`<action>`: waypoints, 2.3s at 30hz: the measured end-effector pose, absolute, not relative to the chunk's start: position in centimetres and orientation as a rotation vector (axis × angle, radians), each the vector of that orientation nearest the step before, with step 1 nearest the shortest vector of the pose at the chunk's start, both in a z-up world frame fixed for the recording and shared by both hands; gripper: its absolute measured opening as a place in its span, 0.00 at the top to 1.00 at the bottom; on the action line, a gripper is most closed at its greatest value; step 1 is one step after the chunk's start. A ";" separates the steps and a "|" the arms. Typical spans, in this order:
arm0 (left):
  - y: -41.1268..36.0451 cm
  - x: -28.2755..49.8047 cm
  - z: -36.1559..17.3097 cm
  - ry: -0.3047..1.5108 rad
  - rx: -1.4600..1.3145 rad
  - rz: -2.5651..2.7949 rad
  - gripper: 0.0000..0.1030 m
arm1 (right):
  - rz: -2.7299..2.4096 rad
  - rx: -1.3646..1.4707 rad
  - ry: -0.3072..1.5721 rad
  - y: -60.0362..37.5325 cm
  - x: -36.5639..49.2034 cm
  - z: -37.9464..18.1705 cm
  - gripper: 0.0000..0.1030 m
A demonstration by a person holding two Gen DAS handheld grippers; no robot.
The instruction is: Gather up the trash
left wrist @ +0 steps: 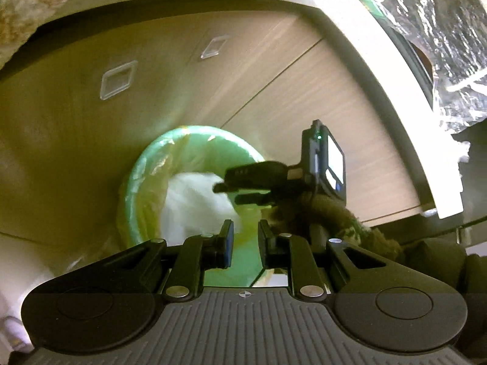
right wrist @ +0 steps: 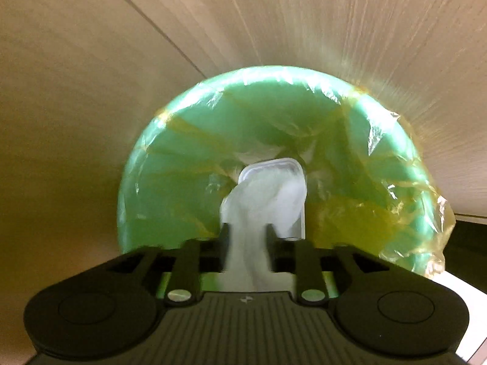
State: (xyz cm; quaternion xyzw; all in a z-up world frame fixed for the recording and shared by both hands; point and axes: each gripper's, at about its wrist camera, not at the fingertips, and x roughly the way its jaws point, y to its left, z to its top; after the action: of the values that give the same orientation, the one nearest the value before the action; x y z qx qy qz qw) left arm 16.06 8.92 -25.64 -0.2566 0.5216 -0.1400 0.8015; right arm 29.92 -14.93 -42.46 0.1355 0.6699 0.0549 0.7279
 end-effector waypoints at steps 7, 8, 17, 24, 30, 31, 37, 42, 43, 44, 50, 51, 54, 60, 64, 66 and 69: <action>9.0 17.0 -23.9 1.099 -0.521 -0.360 0.81 | 0.094 0.337 1.473 -17.2 29.8 -40.2 0.45; 9.0 17.2 -23.0 1.084 -0.508 -0.377 0.81 | 0.090 0.344 1.466 -17.6 29.5 -39.5 0.45; 10.9 20.8 -8.8 0.779 -0.449 -0.406 0.81 | 0.189 0.199 1.224 -16.8 24.1 -24.0 0.45; 19.2 23.5 -2.1 0.481 -0.513 0.087 0.81 | 0.310 -0.028 0.941 -12.7 20.7 -10.1 0.36; 21.8 25.3 -5.3 0.554 -0.545 0.072 0.81 | 0.295 -0.168 0.785 -8.0 20.5 -5.3 0.33; 21.8 25.4 -5.8 0.563 -0.537 0.038 0.81 | 0.278 -0.198 0.760 -7.2 20.9 -4.6 0.33; 19.0 25.2 -8.9 0.608 -0.395 -0.142 0.81 | 0.250 -0.231 0.669 -4.2 24.7 -2.0 0.32; 18.0 24.7 -10.1 0.652 -0.365 -0.188 0.81 | 0.227 -0.131 0.679 -4.3 28.9 -2.1 0.32; 17.8 24.6 -10.2 0.650 -0.356 -0.188 0.81 | 0.230 -0.124 0.674 -4.4 29.7 -2.5 0.32; 17.7 24.5 -10.3 0.646 -0.344 -0.185 0.81 | 0.231 -0.126 0.674 -4.3 30.4 -2.9 0.32; 16.4 23.9 -9.6 0.659 -0.310 -0.168 0.81 | 0.182 -0.140 0.624 -6.0 34.4 -4.6 0.32; 16.2 24.1 -9.5 0.673 -0.293 -0.161 0.81 | 0.163 -0.134 0.611 -6.9 35.1 -4.5 0.32; 15.7 24.5 -9.1 0.690 -0.272 -0.121 0.81 | 0.092 -0.142 0.579 -9.7 38.0 -4.8 0.32; 15.0 24.9 -7.7 0.665 -0.275 -0.164 0.81 | 0.020 -0.067 0.696 -14.9 43.6 -7.3 0.32; 14.3 25.9 -7.2 0.656 -0.269 -0.198 0.81 | 0.058 0.018 0.726 -15.8 44.0 -8.3 0.33; 14.0 26.3 -7.0 0.650 -0.269 -0.218 0.81 | 0.088 0.037 0.730 -15.7 43.8 -8.4 0.60; 13.7 26.8 -7.1 0.653 -0.273 -0.247 0.81 | 0.162 0.055 0.757 -15.0 43.4 -8.1 0.98</action>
State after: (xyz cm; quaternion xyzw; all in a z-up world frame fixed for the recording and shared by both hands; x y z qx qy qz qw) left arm 26.83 13.70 -7.13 -0.1333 0.3187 -0.1208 0.9306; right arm 43.42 -15.02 -8.14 0.0269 0.3692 0.0791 0.9256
